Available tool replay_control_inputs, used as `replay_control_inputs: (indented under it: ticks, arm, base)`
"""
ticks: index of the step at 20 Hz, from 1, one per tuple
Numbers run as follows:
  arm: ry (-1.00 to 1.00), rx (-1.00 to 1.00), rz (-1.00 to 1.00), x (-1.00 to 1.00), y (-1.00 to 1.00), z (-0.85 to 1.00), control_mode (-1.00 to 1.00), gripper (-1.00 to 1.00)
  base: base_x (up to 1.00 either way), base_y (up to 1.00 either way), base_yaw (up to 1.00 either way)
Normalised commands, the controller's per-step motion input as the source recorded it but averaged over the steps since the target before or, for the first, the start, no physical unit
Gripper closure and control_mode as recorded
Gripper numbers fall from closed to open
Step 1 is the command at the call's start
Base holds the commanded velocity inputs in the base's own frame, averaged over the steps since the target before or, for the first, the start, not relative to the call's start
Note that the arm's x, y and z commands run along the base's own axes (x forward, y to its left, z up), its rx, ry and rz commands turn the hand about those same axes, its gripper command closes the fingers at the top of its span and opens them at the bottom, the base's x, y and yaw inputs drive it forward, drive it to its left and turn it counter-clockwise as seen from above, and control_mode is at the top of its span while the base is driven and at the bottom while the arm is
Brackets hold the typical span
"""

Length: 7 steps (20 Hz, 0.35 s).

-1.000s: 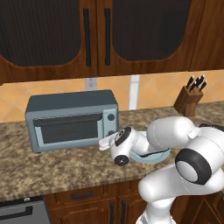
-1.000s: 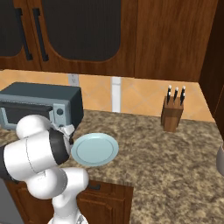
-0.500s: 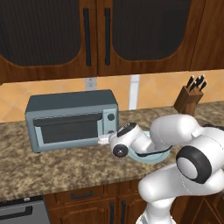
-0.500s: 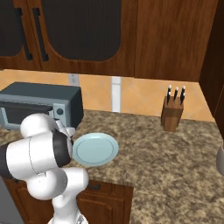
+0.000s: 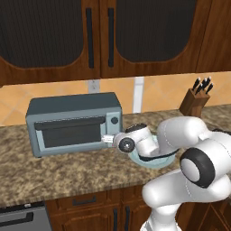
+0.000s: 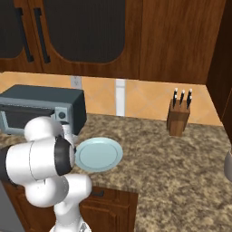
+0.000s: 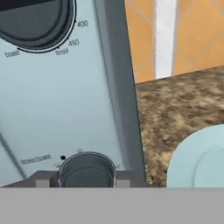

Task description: Pick up the kebab skewer and baguette bread, and place them inside the toaster oven. Close the toaster oven door and start by setting the timer.

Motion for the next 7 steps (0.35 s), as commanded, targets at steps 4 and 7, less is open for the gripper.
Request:
replay_control_inputs:
  ticks: [4,7]
  arm:
    - [-0.16,0.59,-0.16,0.0,0.0,0.0,-1.0,1.0]
    - [-0.28,0.59,-0.18,0.0,0.0,-0.04,-1.0,1.0]
  base:
    - [0.0,0.0,0.0]
    - [0.0,0.0,0.0]
